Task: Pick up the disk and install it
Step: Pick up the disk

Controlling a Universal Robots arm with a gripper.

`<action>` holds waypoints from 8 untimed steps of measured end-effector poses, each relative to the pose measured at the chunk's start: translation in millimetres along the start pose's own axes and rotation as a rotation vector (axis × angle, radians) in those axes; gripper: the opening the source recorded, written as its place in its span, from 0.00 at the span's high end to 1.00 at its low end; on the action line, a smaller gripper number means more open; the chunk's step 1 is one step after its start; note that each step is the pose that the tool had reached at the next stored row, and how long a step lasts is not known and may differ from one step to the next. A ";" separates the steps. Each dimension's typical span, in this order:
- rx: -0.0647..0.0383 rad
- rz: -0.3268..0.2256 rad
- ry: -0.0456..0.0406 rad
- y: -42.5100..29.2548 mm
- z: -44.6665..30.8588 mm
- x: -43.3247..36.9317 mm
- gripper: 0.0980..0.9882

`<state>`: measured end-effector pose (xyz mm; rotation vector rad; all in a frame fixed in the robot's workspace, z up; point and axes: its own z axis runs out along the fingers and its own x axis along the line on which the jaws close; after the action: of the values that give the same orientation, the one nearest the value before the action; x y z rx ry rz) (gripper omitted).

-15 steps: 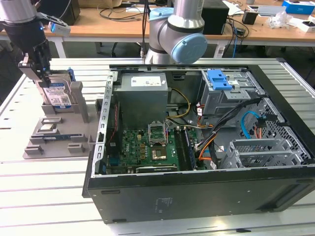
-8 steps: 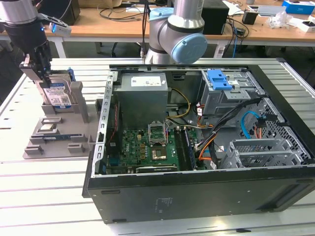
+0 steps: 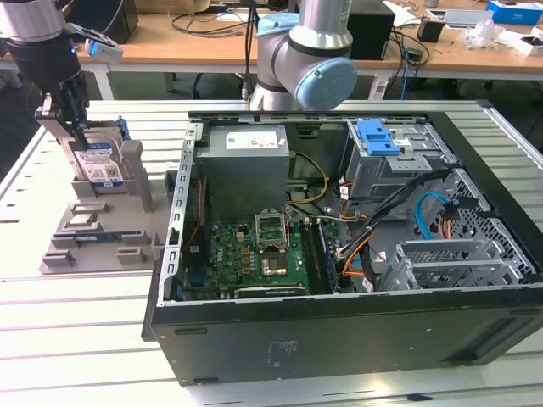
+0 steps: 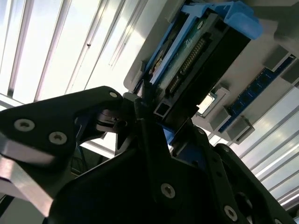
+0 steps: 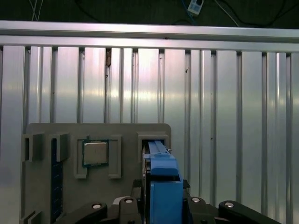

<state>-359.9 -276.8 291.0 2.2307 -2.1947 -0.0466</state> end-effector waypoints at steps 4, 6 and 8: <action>0.000 0.000 0.0000 0.0 0.0 0.0 0.70; 0.000 -0.001 0.0000 0.0 0.0 0.0 0.70; 0.000 -0.002 0.0000 0.0 0.0 0.0 0.70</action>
<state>-359.9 -276.7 291.0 2.2326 -2.1928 -0.0466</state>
